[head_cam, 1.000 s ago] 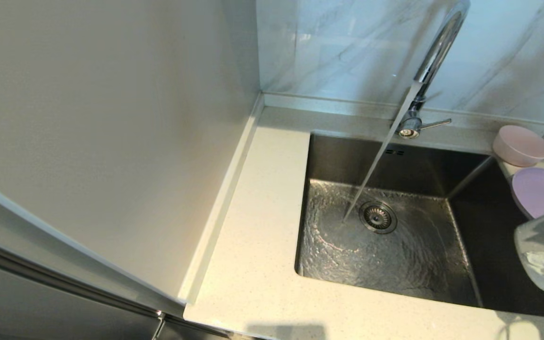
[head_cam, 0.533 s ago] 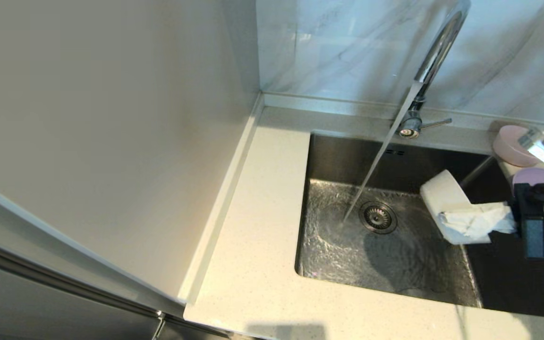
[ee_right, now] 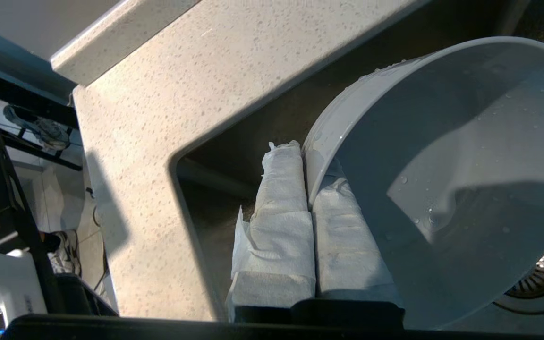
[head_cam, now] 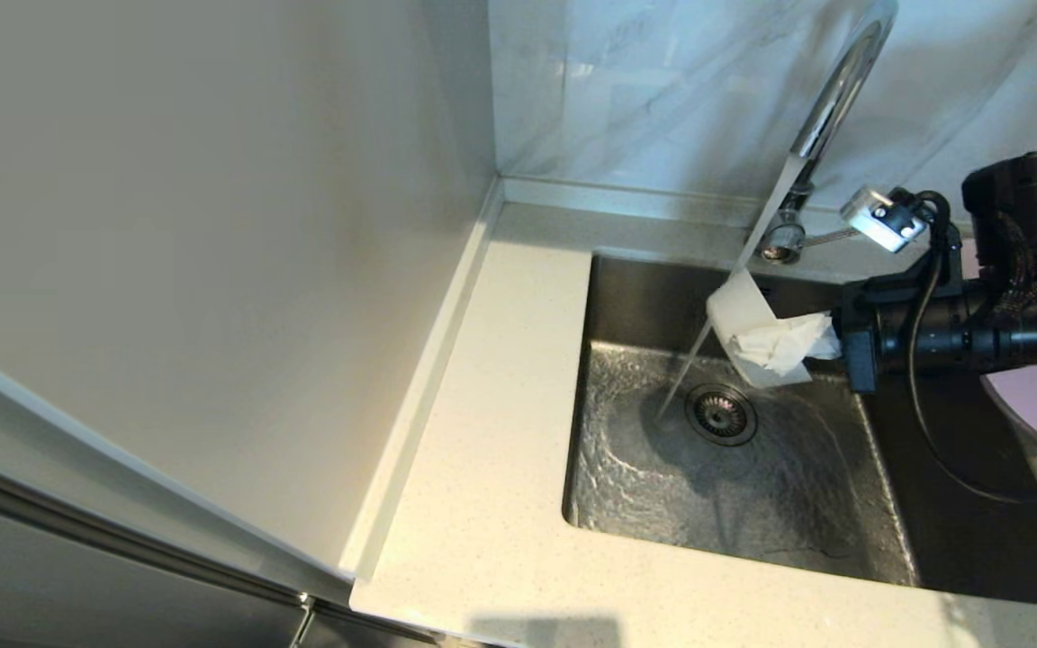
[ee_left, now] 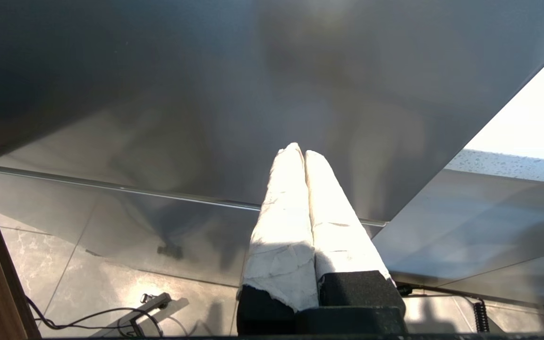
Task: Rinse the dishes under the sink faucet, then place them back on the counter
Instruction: Rinse the bowl
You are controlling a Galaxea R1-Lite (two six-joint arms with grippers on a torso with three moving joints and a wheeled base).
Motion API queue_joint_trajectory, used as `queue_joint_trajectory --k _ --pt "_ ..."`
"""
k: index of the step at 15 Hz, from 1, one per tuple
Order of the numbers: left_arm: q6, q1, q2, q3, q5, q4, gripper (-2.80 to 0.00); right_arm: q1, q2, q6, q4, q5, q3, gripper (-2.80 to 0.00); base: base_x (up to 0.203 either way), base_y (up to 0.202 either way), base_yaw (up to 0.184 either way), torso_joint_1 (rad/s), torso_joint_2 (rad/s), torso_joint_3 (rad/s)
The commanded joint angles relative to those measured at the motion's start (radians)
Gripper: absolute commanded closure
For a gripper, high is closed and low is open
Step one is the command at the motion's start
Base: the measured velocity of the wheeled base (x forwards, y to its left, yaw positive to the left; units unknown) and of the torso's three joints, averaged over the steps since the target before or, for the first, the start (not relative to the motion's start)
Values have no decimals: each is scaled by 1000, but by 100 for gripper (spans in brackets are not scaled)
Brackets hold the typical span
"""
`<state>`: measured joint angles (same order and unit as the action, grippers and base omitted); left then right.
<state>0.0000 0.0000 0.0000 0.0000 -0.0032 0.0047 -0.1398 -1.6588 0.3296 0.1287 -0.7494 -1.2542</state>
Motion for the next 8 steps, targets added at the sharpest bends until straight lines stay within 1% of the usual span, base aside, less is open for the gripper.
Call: queue_joint_trajectory --k 1,3,5,7,8 --pt "0 0 0 0 0 0 0 -3 -49 -6 2 -3 -39 0 0 0 0 0 0 0" --pt "0 0 0 0 0 0 0 -3 -57 -57 0 15 -64 0 0 0 0 0 0 0" --pt "0 0 0 0 0 0 0 -3 -84 -68 -8 26 -94 0 0 0 0 0 0 0" --pt "0 0 0 0 -1 0 0 -3 -96 -90 -60 48 -94 0 0 0 0 0 0 0" --pt "0 0 0 0 -1 0 0 -5 -98 -124 -81 57 -97 0 0 0 0 0 0 0"
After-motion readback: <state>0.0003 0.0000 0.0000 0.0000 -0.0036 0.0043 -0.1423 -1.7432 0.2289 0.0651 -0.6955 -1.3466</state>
